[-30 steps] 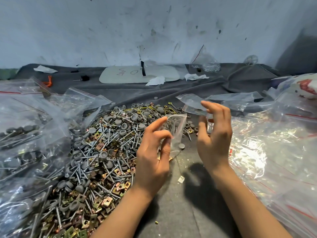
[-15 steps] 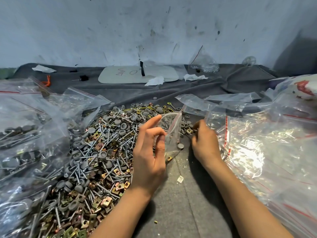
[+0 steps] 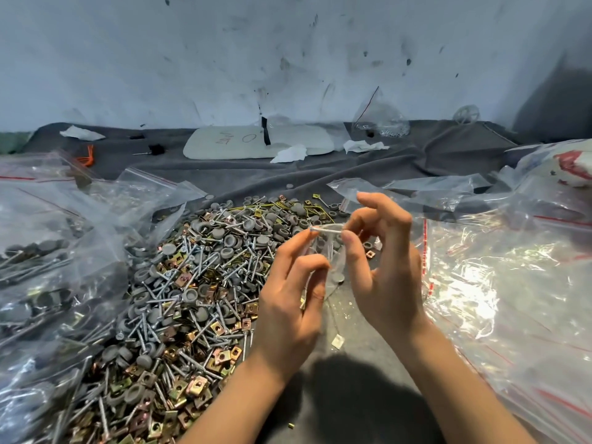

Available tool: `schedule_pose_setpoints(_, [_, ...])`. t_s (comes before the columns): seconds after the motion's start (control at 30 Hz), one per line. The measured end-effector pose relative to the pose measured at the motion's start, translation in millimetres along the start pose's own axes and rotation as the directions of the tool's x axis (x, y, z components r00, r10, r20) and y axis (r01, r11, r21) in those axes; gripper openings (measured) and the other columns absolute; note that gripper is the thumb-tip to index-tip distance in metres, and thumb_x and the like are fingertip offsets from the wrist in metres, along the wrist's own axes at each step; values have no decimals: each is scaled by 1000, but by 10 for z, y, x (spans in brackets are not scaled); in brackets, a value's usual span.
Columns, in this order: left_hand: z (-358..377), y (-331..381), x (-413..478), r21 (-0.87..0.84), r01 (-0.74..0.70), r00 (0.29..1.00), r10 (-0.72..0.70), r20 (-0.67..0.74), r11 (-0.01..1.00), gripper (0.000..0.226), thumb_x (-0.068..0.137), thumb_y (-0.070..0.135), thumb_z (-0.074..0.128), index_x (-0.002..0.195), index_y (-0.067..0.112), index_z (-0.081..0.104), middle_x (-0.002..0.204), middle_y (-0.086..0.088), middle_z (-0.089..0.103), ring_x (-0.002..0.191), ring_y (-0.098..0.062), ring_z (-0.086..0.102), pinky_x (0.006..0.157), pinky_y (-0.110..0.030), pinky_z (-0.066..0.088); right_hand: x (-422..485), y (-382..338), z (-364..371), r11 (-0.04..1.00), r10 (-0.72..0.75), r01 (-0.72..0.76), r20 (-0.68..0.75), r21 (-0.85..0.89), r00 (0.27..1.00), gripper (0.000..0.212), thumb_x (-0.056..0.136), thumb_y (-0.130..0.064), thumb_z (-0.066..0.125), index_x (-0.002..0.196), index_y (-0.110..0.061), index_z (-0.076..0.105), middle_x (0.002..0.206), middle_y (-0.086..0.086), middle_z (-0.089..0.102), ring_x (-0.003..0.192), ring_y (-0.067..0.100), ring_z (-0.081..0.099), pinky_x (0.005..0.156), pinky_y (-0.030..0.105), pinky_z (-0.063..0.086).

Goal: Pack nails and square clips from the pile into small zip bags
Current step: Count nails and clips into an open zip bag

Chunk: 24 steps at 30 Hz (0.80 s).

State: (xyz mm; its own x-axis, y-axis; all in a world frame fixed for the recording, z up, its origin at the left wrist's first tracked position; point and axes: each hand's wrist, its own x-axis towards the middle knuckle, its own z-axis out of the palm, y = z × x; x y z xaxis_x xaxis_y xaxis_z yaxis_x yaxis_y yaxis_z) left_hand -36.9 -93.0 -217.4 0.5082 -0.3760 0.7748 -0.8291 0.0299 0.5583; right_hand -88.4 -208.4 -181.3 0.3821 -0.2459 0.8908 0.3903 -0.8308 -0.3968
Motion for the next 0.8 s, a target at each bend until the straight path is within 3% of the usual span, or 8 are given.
schedule_pose_setpoints(0.33, [4,6,5,-13,-21,1000,21,-7,1000,16,89,5,49,96,-3,61,130,-16,51,126,-16,49,107,-26,38,-12,16,3,999,28,-28,-22,-17,999,39,89,-3,55,123,-13,40,91,10,59,84,11,55,83,16,42])
schedule_pose_setpoints(0.43, [0,6,12,-13,-21,1000,21,-22,1000,15,89,4,49,96,-2,61,131,-14,52,126,-14,49,105,-26,40,6,31,4,993,117,-114,-120,29,986,34,91,0,55,120,-11,44,100,10,58,89,17,58,82,21,45])
schedule_pose_setpoints(0.53, [-17,13,20,-45,1,998,-4,-60,999,13,90,7,48,101,8,56,133,-7,50,122,-15,52,97,-33,48,18,142,-19,962,260,-269,-153,-38,953,27,88,4,52,113,-6,52,103,8,57,90,18,56,81,16,43])
schedule_pose_setpoints(0.63, [-19,30,27,-81,45,993,-54,-105,996,13,91,12,45,102,15,52,133,-2,49,123,-14,52,93,-41,51,-42,331,-15,869,438,-403,68,-288,896,20,88,2,55,105,-6,62,102,5,58,99,23,54,86,12,36])
schedule_pose_setpoints(0.7, [-24,33,25,-77,57,989,-67,-133,995,13,92,14,44,102,16,51,133,1,49,124,-10,50,93,-42,51,-109,428,29,794,565,-440,244,-419,788,17,92,-6,56,104,-10,65,105,4,61,105,23,52,90,22,37])
schedule_pose_setpoints(0.8, [-42,23,20,-77,83,986,-93,-142,994,12,93,16,44,103,18,51,134,2,50,124,-14,51,94,-44,49,-198,500,116,748,645,-433,398,-503,652,21,94,-15,53,112,-14,65,111,8,62,110,28,51,95,34,39])
